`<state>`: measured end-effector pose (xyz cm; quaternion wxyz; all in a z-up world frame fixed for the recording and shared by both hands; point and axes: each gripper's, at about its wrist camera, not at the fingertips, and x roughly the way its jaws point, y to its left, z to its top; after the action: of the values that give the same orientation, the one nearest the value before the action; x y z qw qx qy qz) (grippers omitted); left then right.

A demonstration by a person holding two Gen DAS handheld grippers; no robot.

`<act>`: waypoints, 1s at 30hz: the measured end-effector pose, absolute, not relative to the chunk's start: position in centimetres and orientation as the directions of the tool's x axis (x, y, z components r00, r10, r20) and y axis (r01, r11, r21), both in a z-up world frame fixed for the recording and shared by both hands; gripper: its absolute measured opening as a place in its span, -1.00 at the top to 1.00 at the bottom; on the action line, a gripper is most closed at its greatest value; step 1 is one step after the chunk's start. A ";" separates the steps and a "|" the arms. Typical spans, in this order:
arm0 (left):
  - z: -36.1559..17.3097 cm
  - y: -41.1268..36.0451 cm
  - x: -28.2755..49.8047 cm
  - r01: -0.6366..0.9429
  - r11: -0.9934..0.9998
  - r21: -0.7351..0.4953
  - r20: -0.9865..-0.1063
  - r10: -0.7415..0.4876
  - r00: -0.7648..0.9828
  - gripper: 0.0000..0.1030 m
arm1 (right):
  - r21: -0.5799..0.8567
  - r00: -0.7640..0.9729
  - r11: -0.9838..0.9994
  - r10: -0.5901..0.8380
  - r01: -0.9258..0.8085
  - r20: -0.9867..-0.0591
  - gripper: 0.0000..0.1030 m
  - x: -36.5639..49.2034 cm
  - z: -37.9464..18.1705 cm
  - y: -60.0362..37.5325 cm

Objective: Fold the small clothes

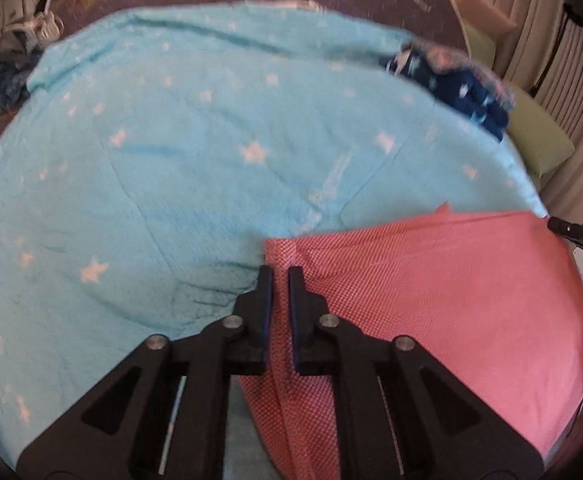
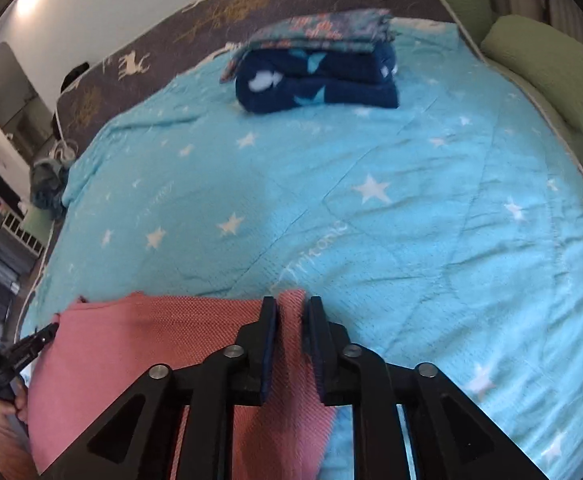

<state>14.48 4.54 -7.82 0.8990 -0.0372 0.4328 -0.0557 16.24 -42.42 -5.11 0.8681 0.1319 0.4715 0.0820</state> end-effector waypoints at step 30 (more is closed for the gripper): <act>-7.3 6.9 -1.7 0.066 0.974 -0.216 -0.799 -0.215 0.562 -0.01 | 0.346 0.461 0.926 0.375 -0.151 -0.804 0.58 -1.9 -3.9 -39.7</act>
<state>-1.69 6.93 -7.25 0.8800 -0.0810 0.4611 -0.0799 -1.86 -39.72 -3.93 0.8472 0.1131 0.4954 0.1554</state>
